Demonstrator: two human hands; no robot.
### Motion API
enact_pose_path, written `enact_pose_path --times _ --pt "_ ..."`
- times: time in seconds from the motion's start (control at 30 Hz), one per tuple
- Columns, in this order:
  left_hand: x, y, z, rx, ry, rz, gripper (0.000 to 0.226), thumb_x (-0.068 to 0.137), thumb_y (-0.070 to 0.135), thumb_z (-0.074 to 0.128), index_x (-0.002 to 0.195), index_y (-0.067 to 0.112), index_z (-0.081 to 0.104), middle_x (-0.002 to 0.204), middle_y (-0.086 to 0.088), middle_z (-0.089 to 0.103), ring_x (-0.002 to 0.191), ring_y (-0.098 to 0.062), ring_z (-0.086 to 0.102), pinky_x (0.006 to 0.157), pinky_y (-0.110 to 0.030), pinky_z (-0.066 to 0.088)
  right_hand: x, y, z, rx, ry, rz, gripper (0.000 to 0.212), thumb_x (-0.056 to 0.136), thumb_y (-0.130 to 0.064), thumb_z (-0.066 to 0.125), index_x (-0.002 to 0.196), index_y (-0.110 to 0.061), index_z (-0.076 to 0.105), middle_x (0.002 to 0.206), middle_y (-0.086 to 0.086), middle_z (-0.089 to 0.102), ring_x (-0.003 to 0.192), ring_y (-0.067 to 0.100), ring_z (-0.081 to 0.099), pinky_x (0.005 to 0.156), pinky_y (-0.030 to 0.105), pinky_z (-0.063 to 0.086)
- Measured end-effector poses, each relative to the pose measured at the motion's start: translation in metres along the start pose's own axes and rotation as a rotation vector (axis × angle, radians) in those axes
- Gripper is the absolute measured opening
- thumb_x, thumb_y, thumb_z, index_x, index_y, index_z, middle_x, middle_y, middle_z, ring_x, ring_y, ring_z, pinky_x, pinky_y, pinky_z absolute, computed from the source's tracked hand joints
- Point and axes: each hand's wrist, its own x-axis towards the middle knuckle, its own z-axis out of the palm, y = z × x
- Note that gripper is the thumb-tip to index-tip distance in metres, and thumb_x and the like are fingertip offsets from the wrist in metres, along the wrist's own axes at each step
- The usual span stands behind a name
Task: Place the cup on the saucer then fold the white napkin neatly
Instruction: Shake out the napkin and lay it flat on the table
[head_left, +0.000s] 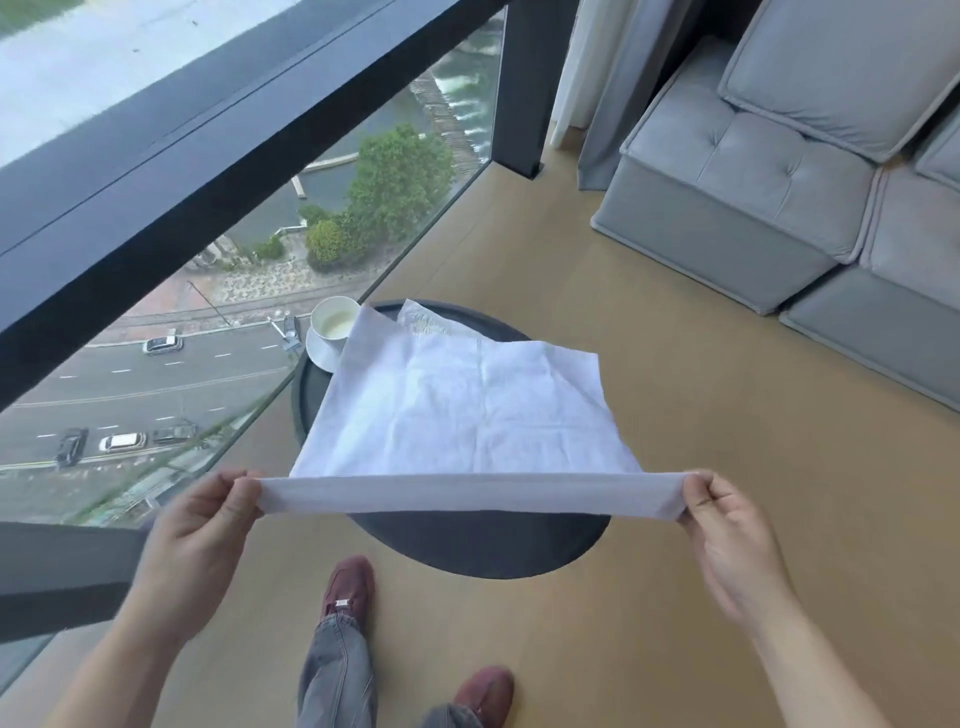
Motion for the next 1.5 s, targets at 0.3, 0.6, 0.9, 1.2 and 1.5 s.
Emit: enact_pose_path --times 0.3,0.6,0.9,1.2,1.5 --pt "0.003 -0.073 0.002 0.157 0.059 -0.226 0.031 0.097 0.05 0.062 0.099 0.021 0.073 0.085 0.007 0.069 0.079 -0.012 0.06 0.082 -0.042 0.048 0.015 0.069 0.032 -0.184 0.181 0.122 0.025 0.105 -0.027 0.052 0.088 -0.027 0.07 0.087 -0.009 0.071 0.082 0.008 0.058 0.079 0.034 0.046" --pt "0.114 -0.064 0.043 0.181 0.165 -0.218 0.023 0.104 0.027 0.058 0.097 0.01 0.072 0.085 -0.002 0.063 0.071 -0.013 0.051 0.062 -0.028 0.042 0.126 0.046 0.06 -0.45 0.323 0.0 0.024 0.099 -0.035 0.053 0.084 -0.019 0.062 0.069 -0.008 0.056 0.065 0.016 0.047 0.057 0.029 0.04" --pt "0.178 -0.098 0.051 0.296 0.234 -0.245 0.023 0.1 0.03 0.059 0.085 0.017 0.069 0.078 0.002 0.062 0.067 -0.013 0.051 0.063 -0.032 0.042 0.197 0.051 0.081 -0.776 0.244 -0.058 0.034 0.105 -0.034 0.043 0.08 -0.011 0.049 0.067 -0.004 0.048 0.059 0.017 0.041 0.053 0.031 0.033" --pt "0.177 -0.092 0.062 0.699 0.246 -0.142 0.038 0.101 0.034 0.06 0.128 0.007 0.062 0.103 -0.006 0.065 0.107 -0.034 0.061 0.088 -0.041 0.047 0.182 0.069 0.095 -1.022 0.433 -0.132 0.023 0.1 -0.033 0.046 0.106 -0.011 0.052 0.113 0.015 0.056 0.104 0.037 0.051 0.085 0.046 0.043" --pt "0.08 -0.129 0.2 1.167 -0.186 0.237 0.066 0.107 0.044 0.029 0.165 0.014 0.019 0.174 -0.005 0.009 0.161 -0.023 0.003 0.128 -0.048 0.009 0.108 0.124 0.194 -1.328 -0.171 -0.423 0.064 0.102 -0.035 0.035 0.161 -0.017 0.016 0.17 -0.001 0.009 0.156 0.018 0.005 0.122 0.043 0.015"
